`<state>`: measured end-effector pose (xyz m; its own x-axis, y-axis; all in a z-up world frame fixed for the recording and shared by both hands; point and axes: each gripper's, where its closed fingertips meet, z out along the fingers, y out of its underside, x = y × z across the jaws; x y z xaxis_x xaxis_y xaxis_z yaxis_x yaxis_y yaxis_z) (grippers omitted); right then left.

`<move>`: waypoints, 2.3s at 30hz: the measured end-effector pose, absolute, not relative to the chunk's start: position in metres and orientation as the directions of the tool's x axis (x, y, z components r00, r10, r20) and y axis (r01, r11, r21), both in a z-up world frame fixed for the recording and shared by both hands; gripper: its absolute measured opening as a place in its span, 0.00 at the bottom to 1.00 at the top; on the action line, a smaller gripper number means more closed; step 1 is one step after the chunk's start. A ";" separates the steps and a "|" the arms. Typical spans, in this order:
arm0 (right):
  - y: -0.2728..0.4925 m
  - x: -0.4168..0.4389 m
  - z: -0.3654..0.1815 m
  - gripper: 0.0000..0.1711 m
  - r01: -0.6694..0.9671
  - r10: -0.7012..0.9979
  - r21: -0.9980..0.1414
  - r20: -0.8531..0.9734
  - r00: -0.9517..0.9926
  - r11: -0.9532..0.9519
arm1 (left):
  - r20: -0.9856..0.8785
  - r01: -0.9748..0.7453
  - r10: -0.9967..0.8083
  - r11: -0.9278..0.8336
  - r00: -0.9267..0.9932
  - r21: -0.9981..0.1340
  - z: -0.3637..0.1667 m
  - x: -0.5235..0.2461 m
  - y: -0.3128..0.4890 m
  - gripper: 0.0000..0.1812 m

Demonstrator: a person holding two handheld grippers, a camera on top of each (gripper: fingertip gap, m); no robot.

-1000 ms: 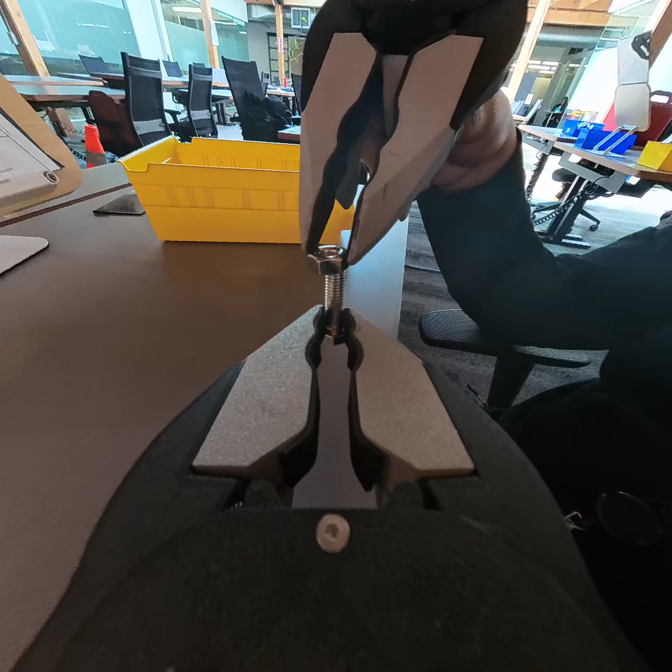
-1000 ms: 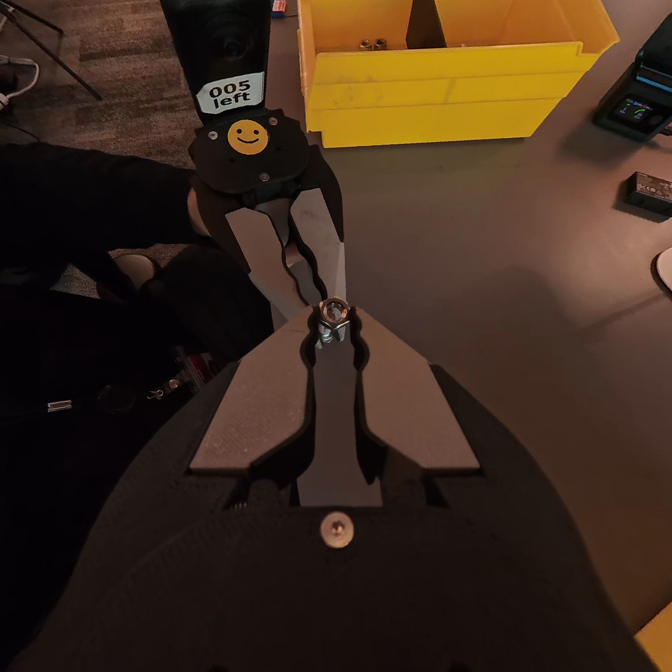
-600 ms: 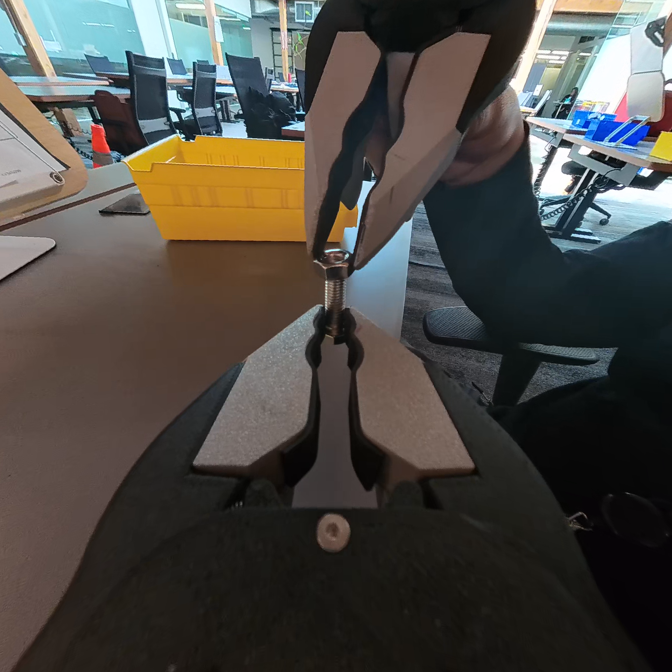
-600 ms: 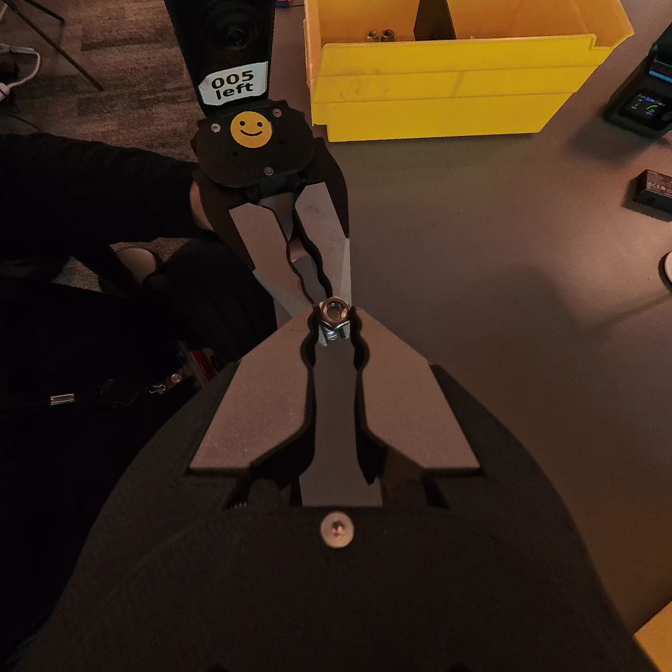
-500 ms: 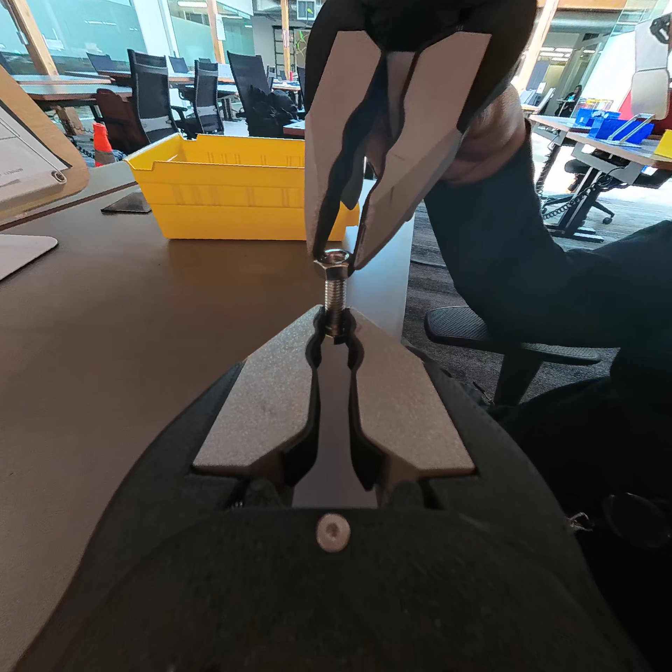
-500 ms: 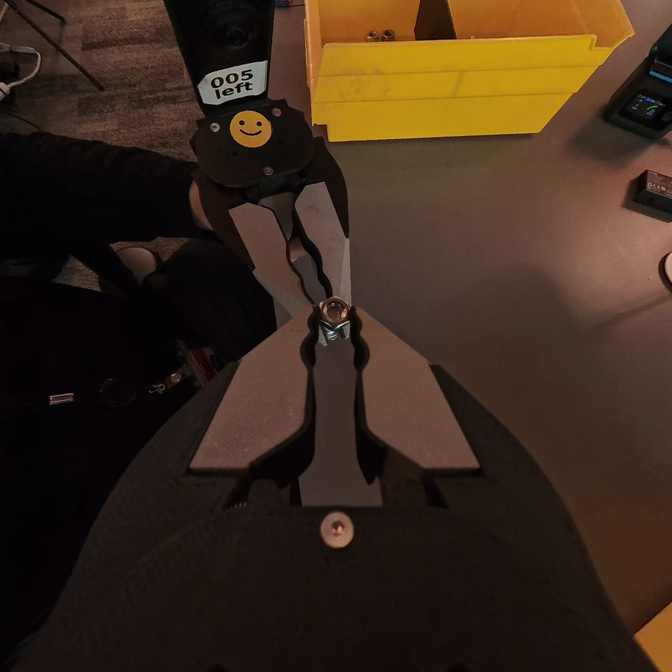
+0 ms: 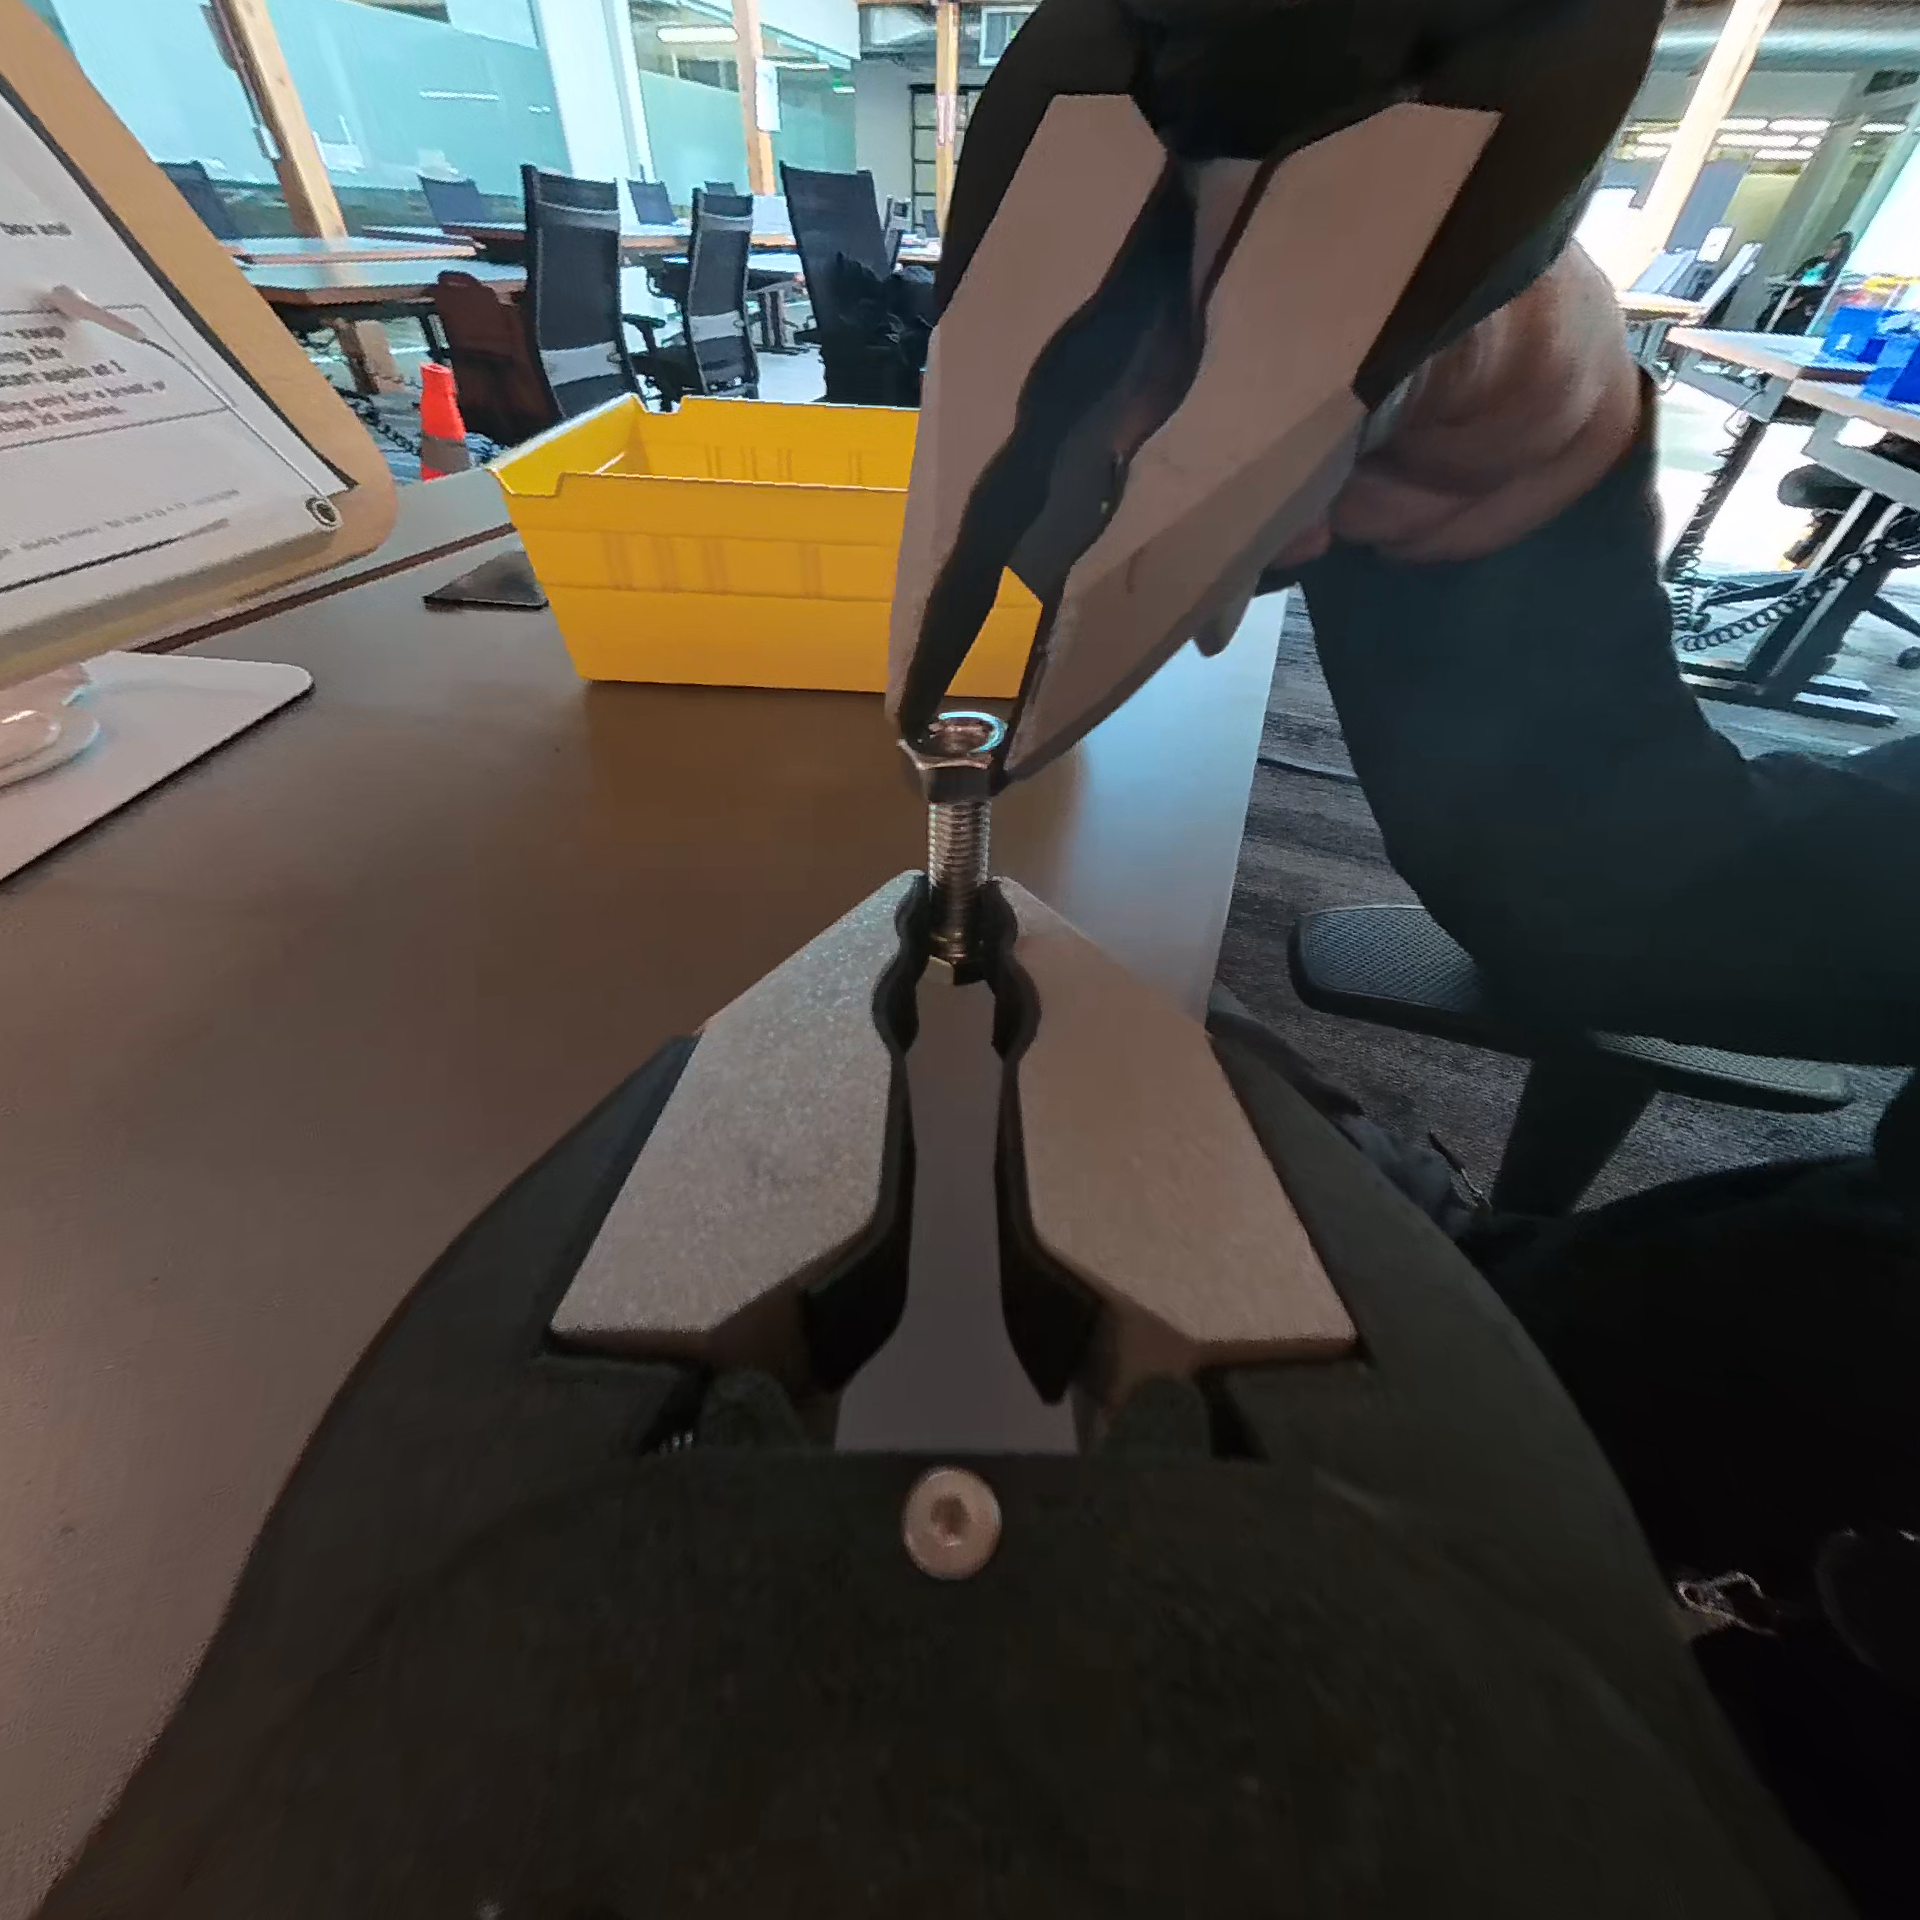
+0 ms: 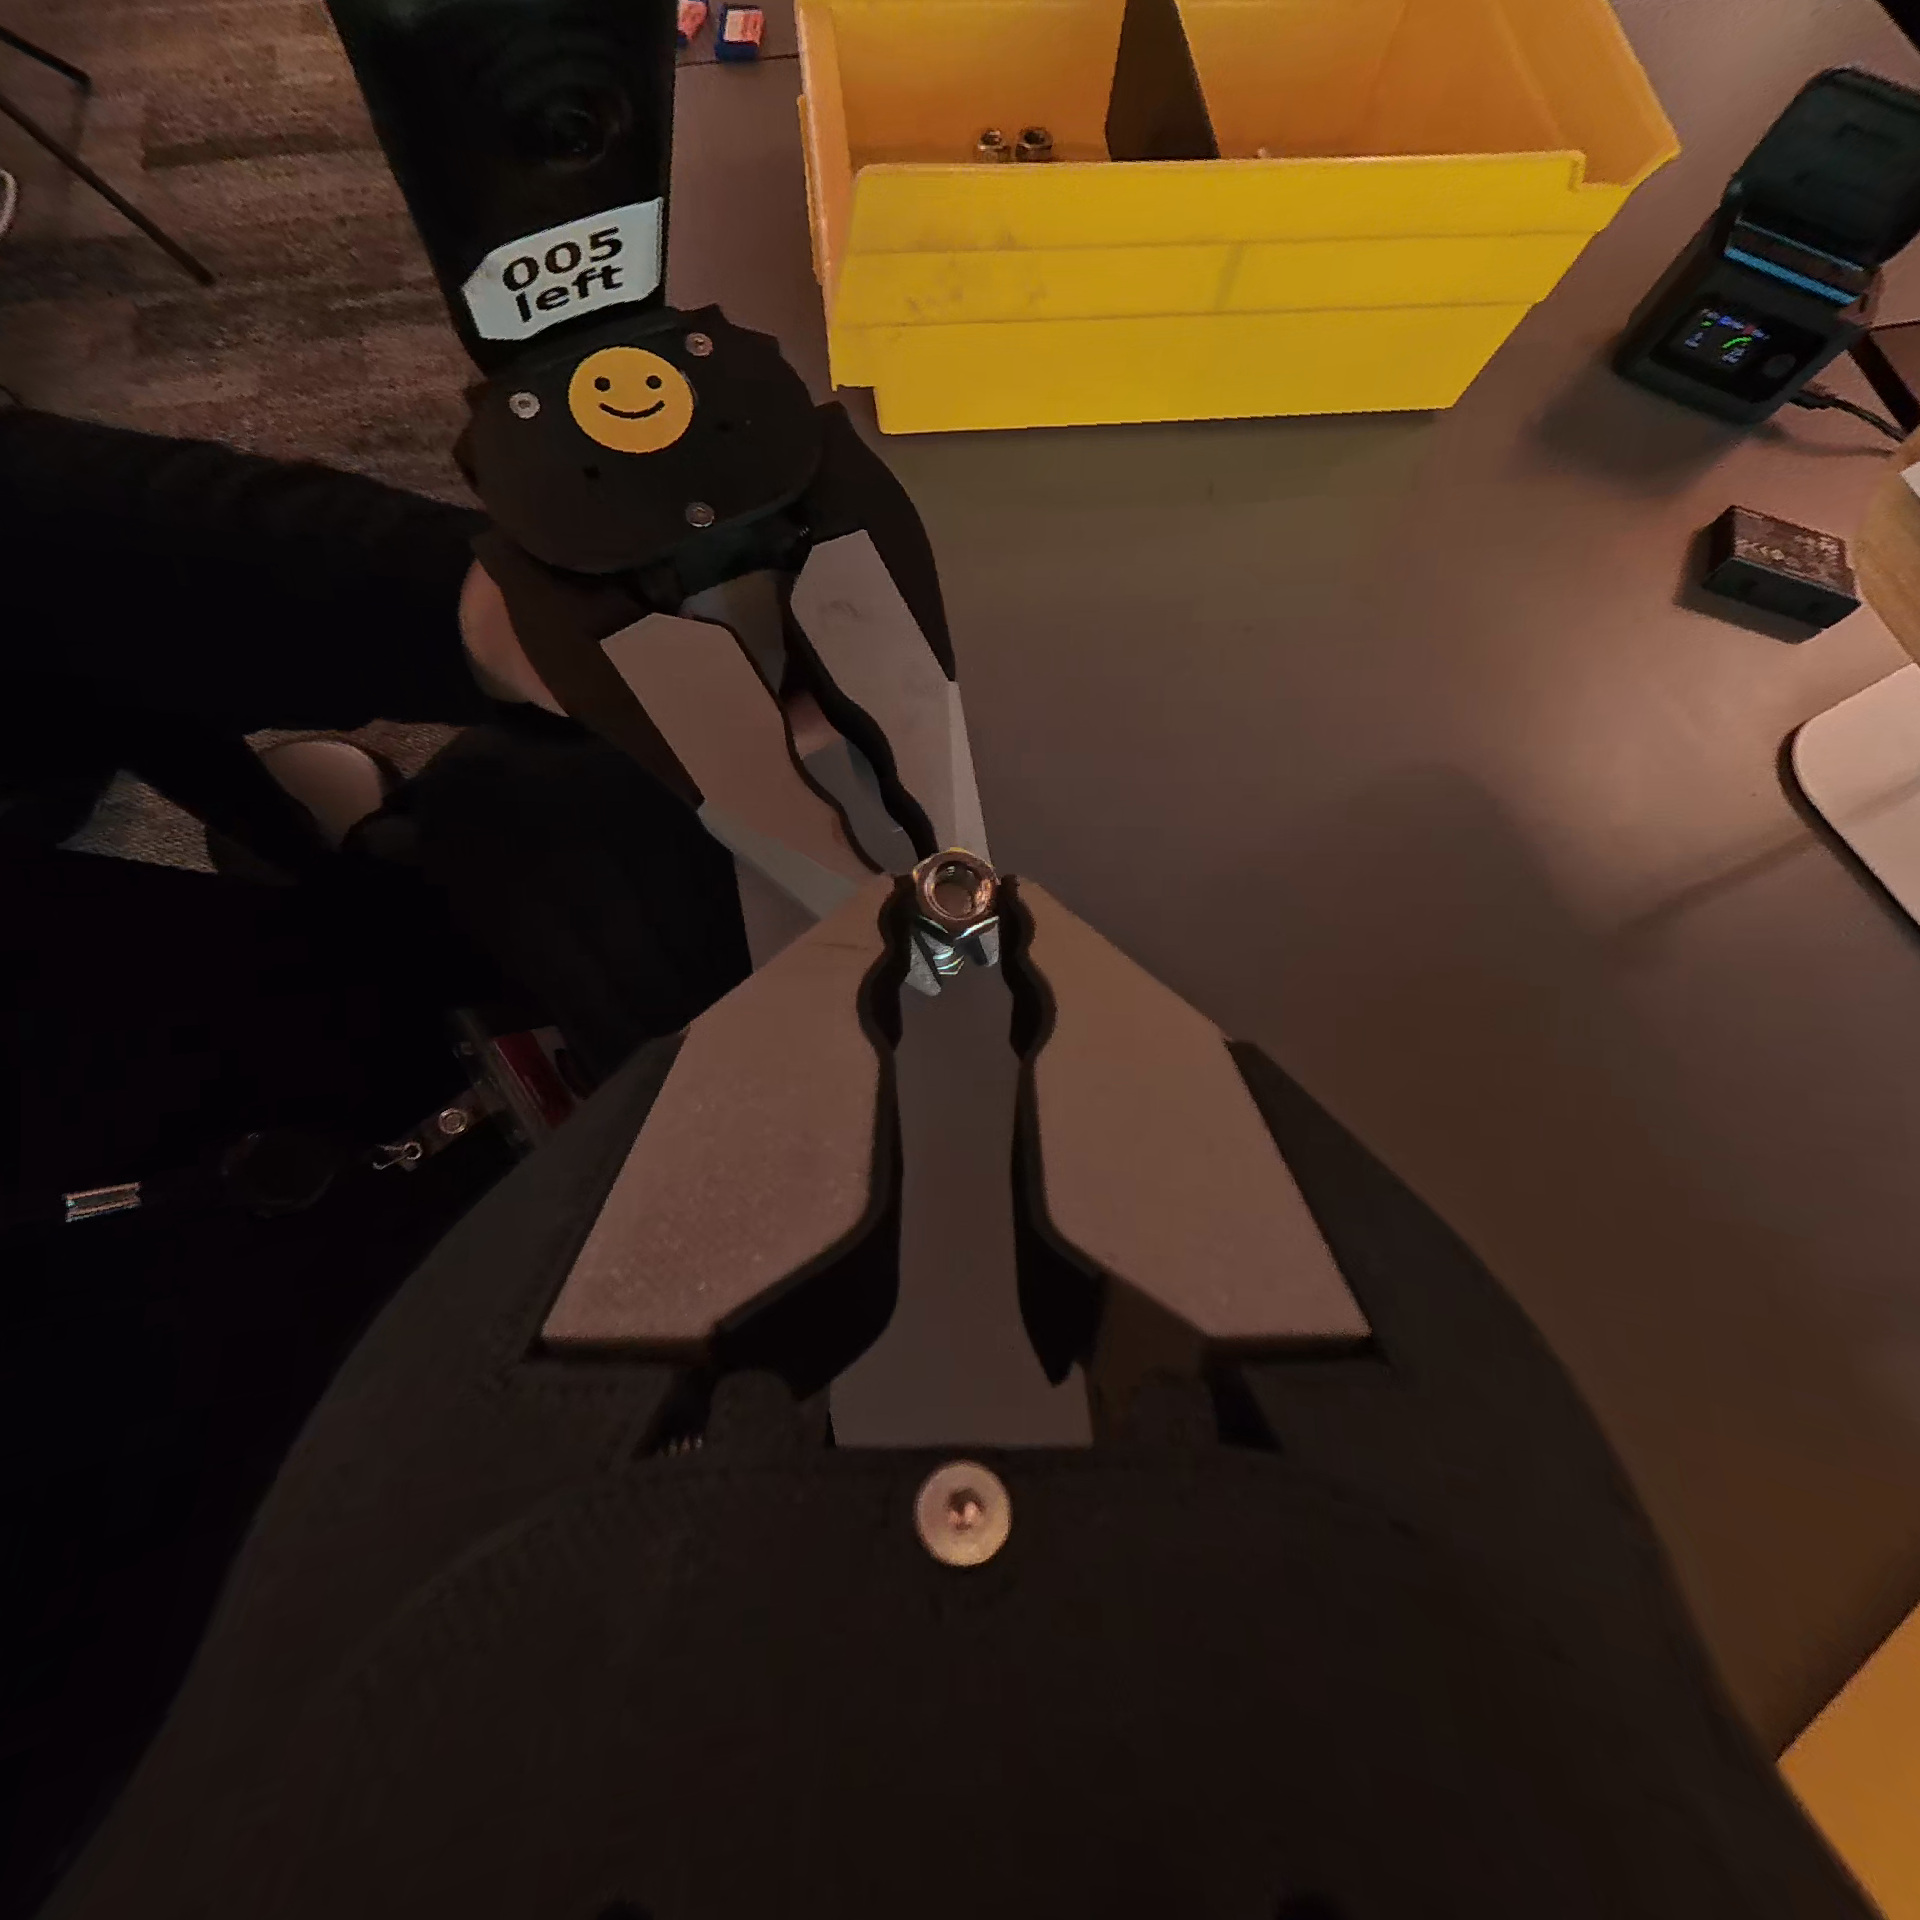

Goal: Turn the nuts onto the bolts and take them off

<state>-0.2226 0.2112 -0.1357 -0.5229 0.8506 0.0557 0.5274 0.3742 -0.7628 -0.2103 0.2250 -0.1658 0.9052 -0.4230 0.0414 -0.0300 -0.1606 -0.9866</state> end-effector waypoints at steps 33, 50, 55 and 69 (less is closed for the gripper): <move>0.313 -0.274 -0.184 0.03 0.623 0.968 -0.774 -0.060 -0.244 0.109 | -0.069 -0.137 -0.203 -0.340 0.977 -0.931 -0.209 -0.270 0.267 0.04; 0.466 -0.228 -0.227 0.11 0.773 0.960 -0.628 0.157 0.232 -0.084 | -0.075 -0.115 -0.279 -0.128 0.957 -0.985 -0.179 -0.261 0.257 0.04; 0.498 -0.226 -0.237 0.11 0.765 0.910 -0.634 0.242 0.336 -0.114 | -0.071 -0.109 -0.283 -0.122 0.957 -0.987 -0.178 -0.261 0.257 0.04; 0.473 -0.233 -0.268 0.09 0.805 0.965 -0.567 0.069 0.254 -0.172 | -0.071 -0.113 -0.296 -0.127 0.952 -0.985 -0.179 -0.259 0.256 0.04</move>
<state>-0.2327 0.4734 -0.2680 0.2540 0.9648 0.0686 0.8053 -0.1716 -0.5675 -0.2592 0.2565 -0.1793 0.9524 -0.2963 -0.0715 -0.1134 -0.1268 -0.9854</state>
